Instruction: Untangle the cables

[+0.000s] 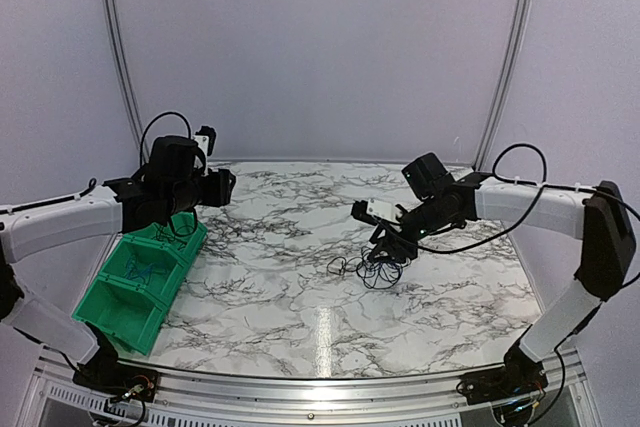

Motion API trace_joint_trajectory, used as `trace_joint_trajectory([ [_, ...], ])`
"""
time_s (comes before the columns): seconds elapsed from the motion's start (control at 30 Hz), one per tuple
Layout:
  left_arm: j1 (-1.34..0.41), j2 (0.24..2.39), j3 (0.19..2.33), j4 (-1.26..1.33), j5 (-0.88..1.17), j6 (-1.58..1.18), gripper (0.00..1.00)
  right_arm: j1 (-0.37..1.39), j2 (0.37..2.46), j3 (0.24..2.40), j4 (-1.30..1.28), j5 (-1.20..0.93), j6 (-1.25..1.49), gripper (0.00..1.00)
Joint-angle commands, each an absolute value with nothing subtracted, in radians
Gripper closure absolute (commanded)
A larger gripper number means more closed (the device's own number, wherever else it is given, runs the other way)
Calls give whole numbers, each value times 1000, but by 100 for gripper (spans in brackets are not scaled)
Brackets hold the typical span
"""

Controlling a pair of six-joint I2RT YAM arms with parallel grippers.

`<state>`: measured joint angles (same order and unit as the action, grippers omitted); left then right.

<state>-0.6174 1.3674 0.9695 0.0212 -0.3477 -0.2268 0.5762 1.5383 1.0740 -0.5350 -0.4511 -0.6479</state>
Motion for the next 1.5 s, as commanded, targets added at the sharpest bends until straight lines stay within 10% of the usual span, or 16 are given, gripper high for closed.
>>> trace_joint_trajectory([
  [0.0, -619, 1388, 996, -32, -167, -226, 37, 600, 1634, 1173, -603, -435, -644, 48],
  [0.3, -620, 1406, 1020, -58, -104, -253, 28, 605, 1798, 1250, -645, -419, -611, 56],
  [0.57, -620, 1396, 1016, -47, -35, -231, 32, 606, 1806, 1274, -681, -469, -621, 100],
  [1.03, -850, 1221, 844, 332, 198, -165, 36, 605, 1555, 1398, -784, -639, -585, 100],
  [1.47, -1087, 1575, 909, 682, -146, -304, 41, 605, 1518, 1405, -741, -716, -546, 100],
])
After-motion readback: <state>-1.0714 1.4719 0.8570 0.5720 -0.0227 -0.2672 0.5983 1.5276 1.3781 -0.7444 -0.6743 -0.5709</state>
